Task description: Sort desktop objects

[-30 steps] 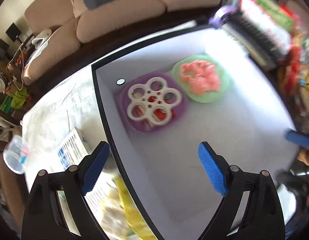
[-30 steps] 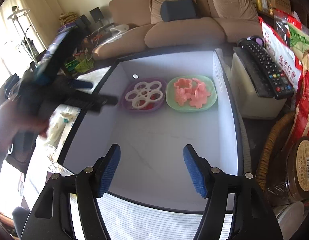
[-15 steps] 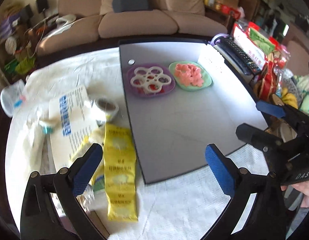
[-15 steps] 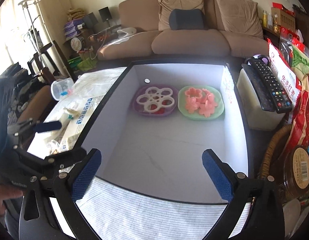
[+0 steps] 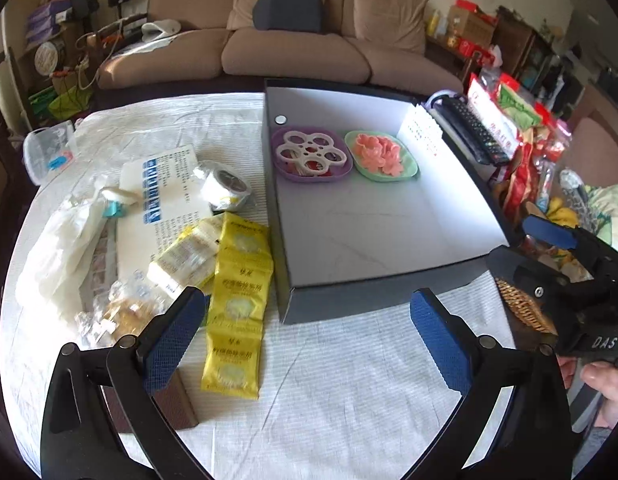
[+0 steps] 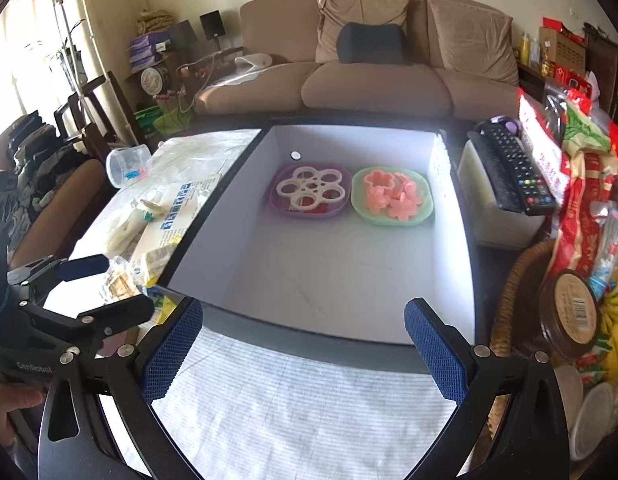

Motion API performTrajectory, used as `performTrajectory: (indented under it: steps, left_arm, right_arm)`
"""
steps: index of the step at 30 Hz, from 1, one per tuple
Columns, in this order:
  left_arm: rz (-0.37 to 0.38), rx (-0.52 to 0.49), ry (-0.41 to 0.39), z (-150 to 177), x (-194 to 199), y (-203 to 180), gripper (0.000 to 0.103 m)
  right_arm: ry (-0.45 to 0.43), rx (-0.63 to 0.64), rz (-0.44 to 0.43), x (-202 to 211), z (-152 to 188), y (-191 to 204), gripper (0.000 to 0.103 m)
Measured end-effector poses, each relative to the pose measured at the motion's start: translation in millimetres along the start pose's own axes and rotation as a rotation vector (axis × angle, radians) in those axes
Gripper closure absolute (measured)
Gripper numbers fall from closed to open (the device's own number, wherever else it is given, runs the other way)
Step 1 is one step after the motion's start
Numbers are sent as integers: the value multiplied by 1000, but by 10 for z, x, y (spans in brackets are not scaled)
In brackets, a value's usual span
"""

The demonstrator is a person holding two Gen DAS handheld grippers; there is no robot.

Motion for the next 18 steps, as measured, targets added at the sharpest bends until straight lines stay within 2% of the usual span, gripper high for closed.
performTrajectory:
  steps: [5, 10, 14, 18]
  left_arm:
    - [-12, 6, -17, 130, 307, 150, 0]
    - [-12, 22, -34, 341, 575, 391, 0]
    - [-42, 45, -66, 674, 779, 824, 0]
    - [-77, 124, -44, 1069, 832, 1404, 0]
  right_arm:
    - [-26, 21, 7, 173, 10, 130, 0]
    - [-15, 4, 7, 207, 194, 281, 0]
    - [10, -15, -28, 198, 438, 462, 0]
    - [40, 14, -43, 164, 646, 698, 0]
Point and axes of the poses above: each gripper's, at about its wrist camera, not at the fingertips, and x roughly against the way its jaws point, y to its left, z to its underside, the point moved 4 cm from there along -x, roughly the way its jaws point, and after that the axes turned 3 degrees about -y, right-handed, at the moved point
